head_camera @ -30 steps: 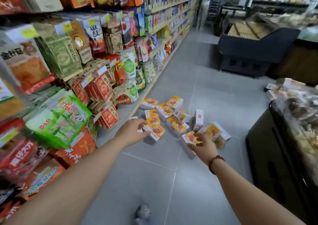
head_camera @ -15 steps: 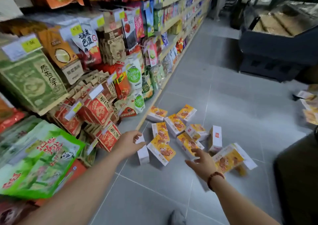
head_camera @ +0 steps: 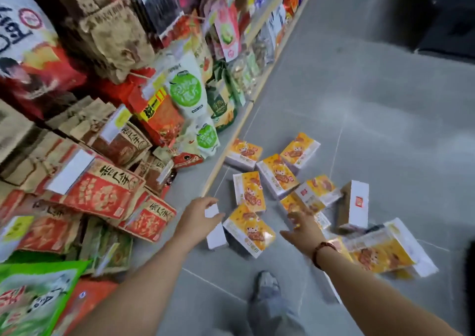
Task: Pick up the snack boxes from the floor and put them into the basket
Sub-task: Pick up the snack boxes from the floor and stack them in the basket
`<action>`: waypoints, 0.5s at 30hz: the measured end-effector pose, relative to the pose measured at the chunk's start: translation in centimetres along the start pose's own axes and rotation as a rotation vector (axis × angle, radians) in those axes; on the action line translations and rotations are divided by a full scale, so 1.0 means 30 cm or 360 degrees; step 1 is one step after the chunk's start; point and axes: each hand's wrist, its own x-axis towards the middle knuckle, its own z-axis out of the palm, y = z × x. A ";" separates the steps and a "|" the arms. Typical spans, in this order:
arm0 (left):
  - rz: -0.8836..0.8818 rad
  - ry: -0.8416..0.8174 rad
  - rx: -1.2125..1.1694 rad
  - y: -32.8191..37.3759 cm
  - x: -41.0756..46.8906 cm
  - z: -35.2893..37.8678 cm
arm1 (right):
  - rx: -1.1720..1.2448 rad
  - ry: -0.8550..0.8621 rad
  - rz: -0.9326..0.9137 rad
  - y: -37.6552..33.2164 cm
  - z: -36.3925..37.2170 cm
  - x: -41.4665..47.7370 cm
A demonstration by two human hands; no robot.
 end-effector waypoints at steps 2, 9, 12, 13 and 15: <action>-0.0008 -0.0024 0.0036 -0.030 0.084 0.058 | -0.0005 -0.0082 0.0001 0.006 0.030 0.105; -0.0143 -0.0161 0.0146 -0.285 0.419 0.324 | -0.0043 -0.0273 0.0225 0.177 0.254 0.466; -0.0152 -0.0212 0.0150 -0.397 0.550 0.484 | 0.0000 -0.0343 0.0345 0.305 0.378 0.585; -0.0135 -0.0239 0.0163 -0.433 0.589 0.542 | 0.0003 -0.0350 0.0373 0.349 0.420 0.622; -0.0091 -0.0322 0.0180 -0.501 0.663 0.655 | 0.0017 -0.0344 0.0429 0.439 0.504 0.696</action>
